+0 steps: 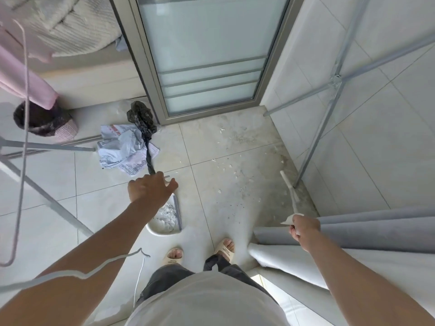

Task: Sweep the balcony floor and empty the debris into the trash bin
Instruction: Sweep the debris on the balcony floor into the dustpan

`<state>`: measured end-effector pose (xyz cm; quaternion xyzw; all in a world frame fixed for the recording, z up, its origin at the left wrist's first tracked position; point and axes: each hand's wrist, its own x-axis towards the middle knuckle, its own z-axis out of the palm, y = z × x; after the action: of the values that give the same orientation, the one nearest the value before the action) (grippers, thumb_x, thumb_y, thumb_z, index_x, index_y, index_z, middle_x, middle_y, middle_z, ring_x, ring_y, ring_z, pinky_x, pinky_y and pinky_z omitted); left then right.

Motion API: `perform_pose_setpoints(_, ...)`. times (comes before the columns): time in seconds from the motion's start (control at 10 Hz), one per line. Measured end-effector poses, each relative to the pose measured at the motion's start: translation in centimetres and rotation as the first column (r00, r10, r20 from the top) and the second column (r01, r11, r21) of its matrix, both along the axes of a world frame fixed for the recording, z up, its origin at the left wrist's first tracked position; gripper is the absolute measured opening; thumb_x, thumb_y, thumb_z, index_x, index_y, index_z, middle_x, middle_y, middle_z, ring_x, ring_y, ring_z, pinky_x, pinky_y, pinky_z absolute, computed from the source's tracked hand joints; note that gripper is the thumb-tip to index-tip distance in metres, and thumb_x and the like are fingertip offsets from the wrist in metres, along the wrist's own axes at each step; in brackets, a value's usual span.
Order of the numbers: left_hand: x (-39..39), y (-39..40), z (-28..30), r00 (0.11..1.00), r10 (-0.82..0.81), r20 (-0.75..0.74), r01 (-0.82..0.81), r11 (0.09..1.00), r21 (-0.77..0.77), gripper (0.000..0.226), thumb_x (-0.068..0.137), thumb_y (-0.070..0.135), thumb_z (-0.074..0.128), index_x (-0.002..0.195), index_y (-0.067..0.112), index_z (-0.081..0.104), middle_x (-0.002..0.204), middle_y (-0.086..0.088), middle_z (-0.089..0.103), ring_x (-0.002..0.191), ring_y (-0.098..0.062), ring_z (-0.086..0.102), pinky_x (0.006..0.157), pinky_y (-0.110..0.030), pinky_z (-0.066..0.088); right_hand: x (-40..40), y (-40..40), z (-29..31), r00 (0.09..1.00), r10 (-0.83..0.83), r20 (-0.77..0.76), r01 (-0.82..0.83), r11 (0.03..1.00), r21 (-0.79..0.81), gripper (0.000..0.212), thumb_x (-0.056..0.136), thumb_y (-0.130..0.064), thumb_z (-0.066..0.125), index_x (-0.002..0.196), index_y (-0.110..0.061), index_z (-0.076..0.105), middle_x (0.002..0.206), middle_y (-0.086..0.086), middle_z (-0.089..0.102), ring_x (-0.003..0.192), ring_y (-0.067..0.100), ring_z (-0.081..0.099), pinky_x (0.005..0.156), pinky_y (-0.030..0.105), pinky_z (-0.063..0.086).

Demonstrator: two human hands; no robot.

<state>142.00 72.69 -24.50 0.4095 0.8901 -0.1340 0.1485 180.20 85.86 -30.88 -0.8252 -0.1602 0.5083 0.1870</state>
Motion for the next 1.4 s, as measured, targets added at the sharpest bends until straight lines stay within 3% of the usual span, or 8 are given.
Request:
perform_pose_setpoints(0.2,3.6,4.3,1.0,1.000,0.001,0.019,-0.003,0.996,0.091,0.054,0.090,0.061,0.032,0.113,0.023,0.061,0.102,-0.007,0.067,0.097,-0.028,0.063,0.073,-0.033,0.039,4.2,-0.7,0.4,0.995,0.094,-0.033,-0.094,0.996,0.009,0.017,0.093,-0.005,0.055,0.106,-0.008,0.044,0.086,0.008,0.052,0.064,0.017,0.054,0.035,0.017,0.047)
perform_pose_setpoints(0.5,8.2,10.3,2.0,0.984,-0.164,0.073,0.150,0.975,0.163,0.053,0.088,0.061,0.032,0.109,0.024,0.063,0.097,-0.008,0.064,0.092,-0.031,0.061,0.072,-0.033,0.039,5.3,-2.1,0.2,0.972,-0.204,-0.117,0.205,0.979,-0.001,0.017,0.096,-0.009,0.050,0.081,-0.015,0.045,0.079,0.005,0.051,0.060,0.016,0.054,0.035,0.016,0.046)
perform_pose_setpoints(0.7,11.3,14.7,2.4,0.946,-0.307,0.102,0.279,0.934,0.222,0.048,0.090,0.060,0.035,0.099,0.022,0.063,0.076,-0.002,0.050,0.078,-0.030,0.055,0.069,-0.031,0.036,3.0,-3.4,1.6,0.837,-0.507,-0.204,0.510,0.859,-0.046,0.016,0.099,-0.010,0.041,0.084,-0.018,0.041,0.069,0.003,0.042,0.046,0.008,0.043,0.031,0.008,0.030)
perform_pose_setpoints(0.8,12.3,16.7,2.3,0.915,-0.389,0.104,0.357,0.903,0.238,0.048,0.090,0.059,0.034,0.095,0.021,0.062,0.075,-0.003,0.054,0.072,-0.029,0.053,0.068,-0.030,0.038,2.0,-3.4,3.2,0.668,-0.696,-0.265,0.709,0.703,-0.058,0.026,0.091,0.000,0.043,0.076,-0.019,0.035,0.059,0.002,0.040,0.029,0.006,0.035,0.032,0.006,0.025)
perform_pose_setpoints(0.9,13.2,17.8,2.0,0.880,-0.464,0.100,0.426,0.865,0.265,0.046,0.090,0.059,0.037,0.094,0.021,0.063,0.081,-0.007,0.063,0.073,-0.030,0.056,0.067,-0.029,0.039,1.4,-3.7,3.6,0.608,-0.747,-0.269,0.755,0.649,-0.096,0.021,0.089,0.001,0.044,0.076,-0.015,0.039,0.059,0.001,0.040,0.021,0.006,0.030,0.032,0.007,0.023)
perform_pose_setpoints(1.1,14.3,19.0,1.2,0.810,-0.581,0.085,0.553,0.803,0.223,0.046,0.091,0.061,0.036,0.089,0.022,0.059,0.069,-0.001,0.052,0.067,-0.028,0.052,0.063,-0.029,0.037,0.9,-2.3,3.9,0.639,-0.717,-0.279,0.730,0.680,-0.075,0.016,0.094,0.000,0.039,0.085,-0.013,0.041,0.069,0.006,0.043,0.049,0.009,0.039,0.031,0.007,0.028)
perform_pose_setpoints(1.3,14.0,19.4,-0.2,0.779,-0.622,0.080,0.606,0.779,0.161,0.047,0.091,0.062,0.036,0.094,0.022,0.062,0.069,0.000,0.054,0.067,-0.028,0.054,0.065,-0.028,0.042,3.2,0.8,4.1,0.605,-0.675,-0.423,0.743,0.669,-0.004,0.027,0.093,0.008,0.031,0.077,-0.012,0.037,0.068,0.002,0.032,0.024,0.003,0.033,0.027,0.009,0.022)
perform_pose_setpoints(1.4,13.3,19.8,-1.0,0.785,-0.615,0.073,0.601,0.786,0.145,0.049,0.091,0.063,0.035,0.097,0.023,0.063,0.080,-0.004,0.065,0.077,-0.030,0.063,0.070,-0.029,0.045,3.7,2.6,2.5,0.642,-0.666,-0.380,0.714,0.700,-0.019,0.018,0.091,0.008,0.034,0.087,-0.007,0.043,0.072,0.005,0.039,0.032,0.005,0.035,0.029,0.010,0.023)
